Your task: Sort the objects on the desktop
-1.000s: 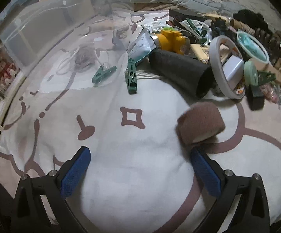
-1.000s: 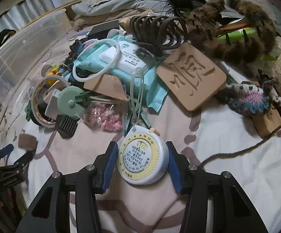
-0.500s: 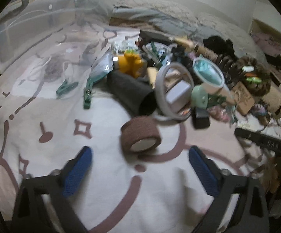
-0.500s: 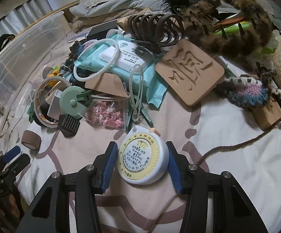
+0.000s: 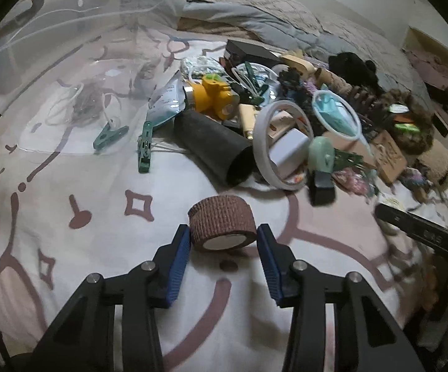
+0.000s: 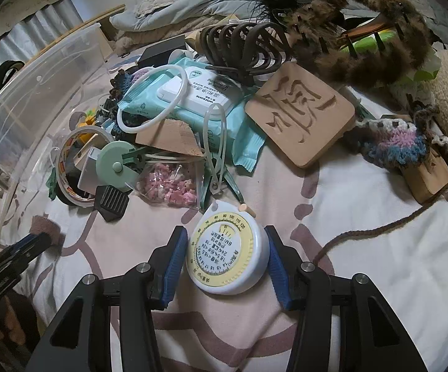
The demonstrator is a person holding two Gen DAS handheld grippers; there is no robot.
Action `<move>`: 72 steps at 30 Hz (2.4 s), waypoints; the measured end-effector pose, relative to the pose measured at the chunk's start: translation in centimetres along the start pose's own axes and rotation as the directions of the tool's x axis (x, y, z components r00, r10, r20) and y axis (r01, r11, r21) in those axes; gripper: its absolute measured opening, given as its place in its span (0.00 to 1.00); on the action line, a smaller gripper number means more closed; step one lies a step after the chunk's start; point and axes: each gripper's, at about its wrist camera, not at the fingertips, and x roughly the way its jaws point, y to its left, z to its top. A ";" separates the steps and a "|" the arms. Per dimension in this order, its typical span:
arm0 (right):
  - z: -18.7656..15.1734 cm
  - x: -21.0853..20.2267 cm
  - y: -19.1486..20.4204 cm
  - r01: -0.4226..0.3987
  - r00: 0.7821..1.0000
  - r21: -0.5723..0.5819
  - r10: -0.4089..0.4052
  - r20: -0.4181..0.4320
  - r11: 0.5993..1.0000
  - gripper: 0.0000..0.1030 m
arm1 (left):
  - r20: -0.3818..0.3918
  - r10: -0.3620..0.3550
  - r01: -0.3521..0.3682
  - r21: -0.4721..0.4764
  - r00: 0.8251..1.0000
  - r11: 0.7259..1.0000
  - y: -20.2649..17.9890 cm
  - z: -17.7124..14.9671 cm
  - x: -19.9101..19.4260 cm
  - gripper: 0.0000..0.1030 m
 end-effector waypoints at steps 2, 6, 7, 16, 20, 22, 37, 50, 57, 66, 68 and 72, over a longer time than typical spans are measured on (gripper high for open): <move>0.0 -0.1 0.0 -0.004 1.000 0.005 0.004 -0.002 1.000 0.49 | -0.020 -0.014 0.015 0.008 1.000 1.000 0.0 0.0 -1.0 0.43; -0.1 -0.2 -0.1 -0.010 1.000 0.013 0.010 -0.007 1.000 0.49 | -0.105 -0.020 0.026 0.055 0.994 0.998 -0.2 -0.6 -2.5 0.43; -0.1 -0.2 -0.1 -0.013 1.000 0.014 0.013 -0.010 1.000 0.49 | -0.125 -0.017 0.026 0.068 0.992 0.997 -0.3 -0.8 -2.5 0.43; -0.6 -0.6 0.6 -0.088 0.996 -0.005 0.088 -0.020 0.996 0.73 | -0.079 0.016 -0.008 0.101 0.997 0.995 -1.1 -0.8 -0.2 0.43; -0.8 -0.9 0.6 -0.109 0.994 -0.002 0.109 -0.019 0.994 0.74 | -0.032 -0.005 0.008 0.096 0.999 0.995 -1.2 -0.4 0.8 0.44; -0.9 -1.2 0.1 -0.164 0.986 0.037 0.165 -0.018 0.986 0.74 | -0.026 -0.021 0.023 0.091 0.999 0.996 -0.9 -0.2 1.3 0.56; 0.0 -2.4 -1.7 -0.165 0.986 0.092 0.162 0.036 0.982 0.74 | 0.119 -0.053 0.048 0.041 0.992 0.998 0.3 -2.3 2.1 0.61; -0.8 -1.6 1.0 -0.216 0.976 -0.014 0.215 -0.037 0.976 0.74 | 0.115 -0.035 0.028 0.059 0.993 0.998 -0.1 -2.7 2.8 0.68; -0.3 -2.2 -0.4 -0.194 0.981 0.047 0.193 0.018 0.980 0.74 | 0.103 -0.028 0.022 0.061 0.994 0.998 -0.3 -2.8 3.1 0.69; -0.2 -0.4 2.5 -0.161 0.987 -0.091 0.159 -0.028 0.983 0.74 | 0.096 -0.036 0.031 0.058 0.995 0.998 -0.6 -2.7 3.1 0.70; -0.6 -0.5 2.8 -0.125 0.992 -0.112 0.124 -0.021 0.986 0.74 | 0.097 -0.042 0.037 0.052 0.994 0.998 -0.4 -2.7 3.1 0.70; -0.9 -0.6 3.0 0.012 1.000 -0.138 -0.009 0.020 0.990 0.74 | 0.104 -0.055 0.052 0.036 0.993 0.998 0.0 -2.7 2.8 0.70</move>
